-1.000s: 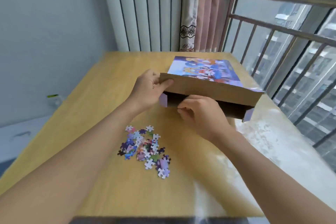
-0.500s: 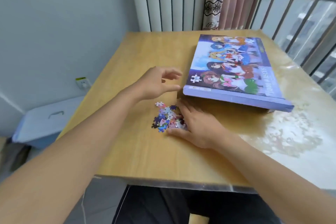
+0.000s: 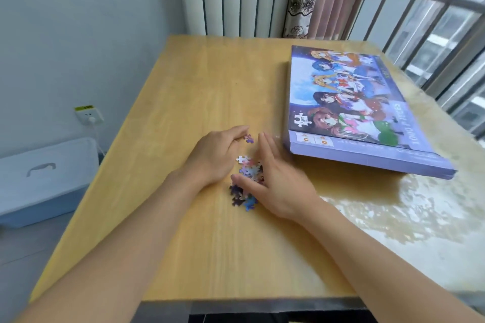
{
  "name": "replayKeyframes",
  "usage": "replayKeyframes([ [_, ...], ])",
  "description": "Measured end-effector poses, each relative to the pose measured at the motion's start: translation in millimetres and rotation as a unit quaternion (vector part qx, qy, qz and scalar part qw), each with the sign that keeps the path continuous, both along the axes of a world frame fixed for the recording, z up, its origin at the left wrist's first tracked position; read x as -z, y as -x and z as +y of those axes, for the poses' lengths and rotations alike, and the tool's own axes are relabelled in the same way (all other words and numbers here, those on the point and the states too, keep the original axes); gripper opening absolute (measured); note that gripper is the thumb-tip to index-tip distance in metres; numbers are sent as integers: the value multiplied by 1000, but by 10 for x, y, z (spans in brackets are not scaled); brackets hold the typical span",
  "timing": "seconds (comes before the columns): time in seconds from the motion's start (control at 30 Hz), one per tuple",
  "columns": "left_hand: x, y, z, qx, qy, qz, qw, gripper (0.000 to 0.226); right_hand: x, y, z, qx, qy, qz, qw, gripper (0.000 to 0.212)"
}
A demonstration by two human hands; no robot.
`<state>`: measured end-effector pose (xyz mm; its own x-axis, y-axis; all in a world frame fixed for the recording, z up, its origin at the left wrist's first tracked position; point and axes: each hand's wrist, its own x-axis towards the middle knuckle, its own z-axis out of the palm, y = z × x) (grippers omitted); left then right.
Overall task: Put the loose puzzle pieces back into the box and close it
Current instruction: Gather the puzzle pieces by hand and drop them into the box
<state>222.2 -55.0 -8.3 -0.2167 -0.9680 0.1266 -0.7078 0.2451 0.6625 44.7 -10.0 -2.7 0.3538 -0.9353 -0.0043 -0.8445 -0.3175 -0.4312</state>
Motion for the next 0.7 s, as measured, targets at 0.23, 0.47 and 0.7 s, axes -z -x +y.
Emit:
replayKeyframes([
  [0.23,-59,85,487,-49,-58,210,975,43,-131,194,-61,-135,-45,-6,990,103],
  [0.47,-66,196,933,-67,-6,177,982,65,-260,597,319,-141,-6,-1,990,107],
  [0.7,-24,487,1199,-143,33,-146,978,70,-330,701,534,63,-41,147,986,89],
])
